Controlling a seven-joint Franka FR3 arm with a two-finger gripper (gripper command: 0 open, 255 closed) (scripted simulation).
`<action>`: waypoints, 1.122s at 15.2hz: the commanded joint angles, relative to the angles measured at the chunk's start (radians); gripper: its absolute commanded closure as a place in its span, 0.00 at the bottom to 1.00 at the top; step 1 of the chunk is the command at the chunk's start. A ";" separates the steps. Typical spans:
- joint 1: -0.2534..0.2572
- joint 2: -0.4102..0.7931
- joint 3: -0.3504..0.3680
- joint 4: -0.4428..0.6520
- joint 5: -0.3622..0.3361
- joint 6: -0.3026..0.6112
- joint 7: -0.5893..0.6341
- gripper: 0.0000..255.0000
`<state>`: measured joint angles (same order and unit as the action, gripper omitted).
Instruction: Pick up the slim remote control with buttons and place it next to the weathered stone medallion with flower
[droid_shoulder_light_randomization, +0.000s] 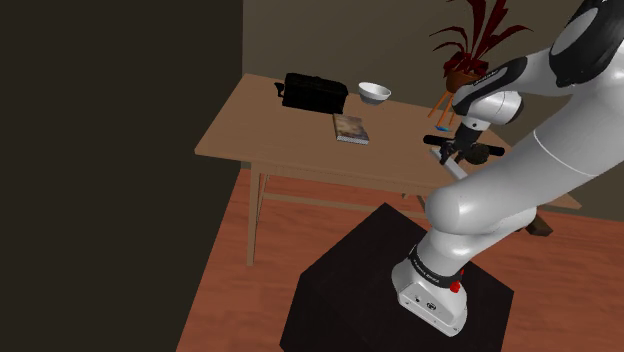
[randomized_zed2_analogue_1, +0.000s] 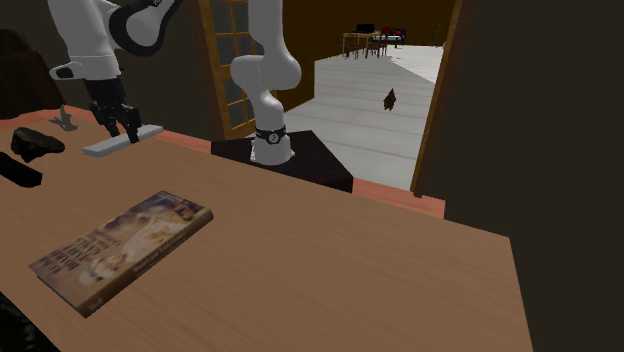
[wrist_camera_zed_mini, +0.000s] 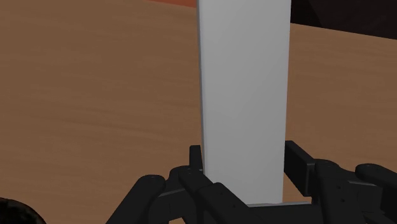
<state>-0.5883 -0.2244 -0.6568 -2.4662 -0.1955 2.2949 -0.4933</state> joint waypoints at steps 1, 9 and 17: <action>0.004 0.020 -0.006 -0.016 0.009 0.034 -0.006 1.00; 0.006 0.035 -0.011 -0.023 0.017 0.055 -0.012 1.00; 0.002 0.006 -0.002 -0.009 0.002 0.016 0.000 0.00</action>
<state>-0.5850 -0.2038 -0.6644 -2.4851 -0.1865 2.3337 -0.5002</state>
